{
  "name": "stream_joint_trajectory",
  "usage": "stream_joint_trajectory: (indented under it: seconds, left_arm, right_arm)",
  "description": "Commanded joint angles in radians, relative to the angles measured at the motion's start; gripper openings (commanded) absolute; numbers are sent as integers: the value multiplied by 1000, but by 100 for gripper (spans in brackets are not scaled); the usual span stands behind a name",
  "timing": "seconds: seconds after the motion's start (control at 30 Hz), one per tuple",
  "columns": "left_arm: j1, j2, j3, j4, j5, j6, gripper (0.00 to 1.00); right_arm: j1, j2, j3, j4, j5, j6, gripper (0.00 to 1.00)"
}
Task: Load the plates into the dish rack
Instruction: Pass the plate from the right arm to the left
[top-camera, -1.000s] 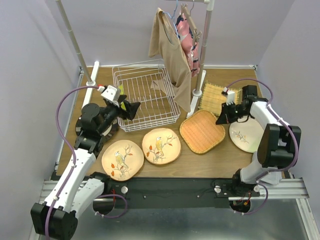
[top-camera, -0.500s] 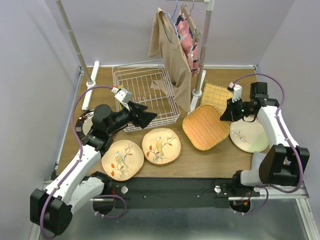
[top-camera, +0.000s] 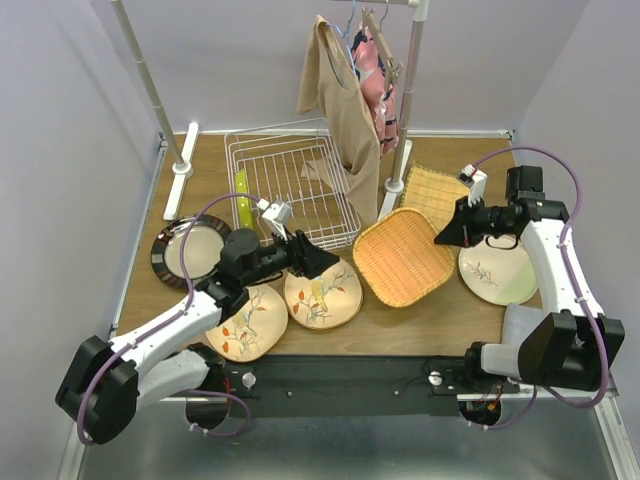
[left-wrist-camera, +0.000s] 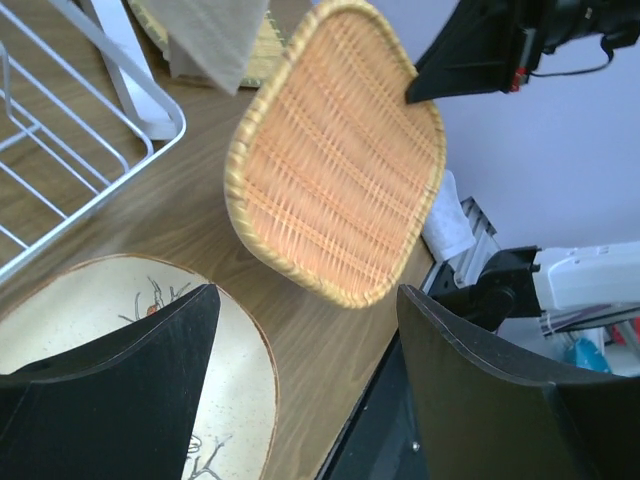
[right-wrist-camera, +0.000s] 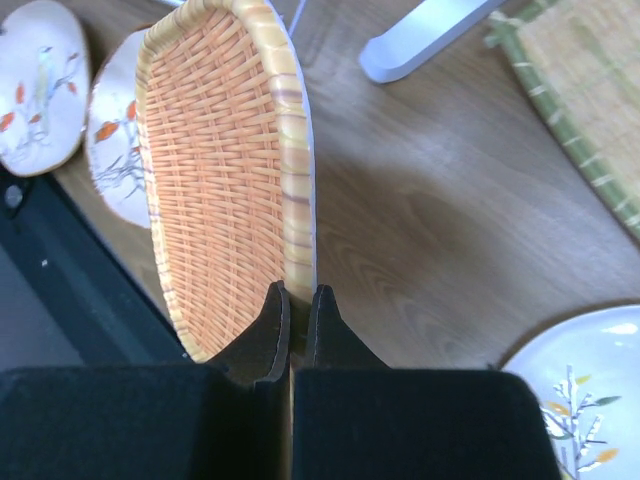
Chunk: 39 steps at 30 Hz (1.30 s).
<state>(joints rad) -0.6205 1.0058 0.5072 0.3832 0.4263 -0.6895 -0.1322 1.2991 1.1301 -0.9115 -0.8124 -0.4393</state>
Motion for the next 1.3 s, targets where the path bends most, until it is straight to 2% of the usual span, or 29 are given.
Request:
stream_joint_trajectory:
  seconds: [0.0,0.27,0.57,0.73,0.87,1.03,1.27]
  left_arm:
    - [-50,43,-30,118,-93,-122,80]
    - [-159,184,2,174,-129,-179,81]
    - [-211,247,11,217,-161,-237,80]
    - [-248,327,74,230,-169,-239,80]
    - [-268,421,145,230,-161,-222,80]
    - [-271,415,156,224,-175,-200,80]
    - [-271,409,120,212,-192,-217,80]
  right_arm:
    - [-4,-52,25,-105,-143,-29,1]
    - [-4,-101,43,-130,-214,-19,1]
    - [-4,-84,77,-125,-281,1,1]
    - [-4,-61,56,-122,-300,-1,1]
    - [-4,-46,8,-104,-208,-7,0]
    - [-3,-35,-78,-31,-93,2,1]
    - [-4,-8,-108,52,15,66,1]
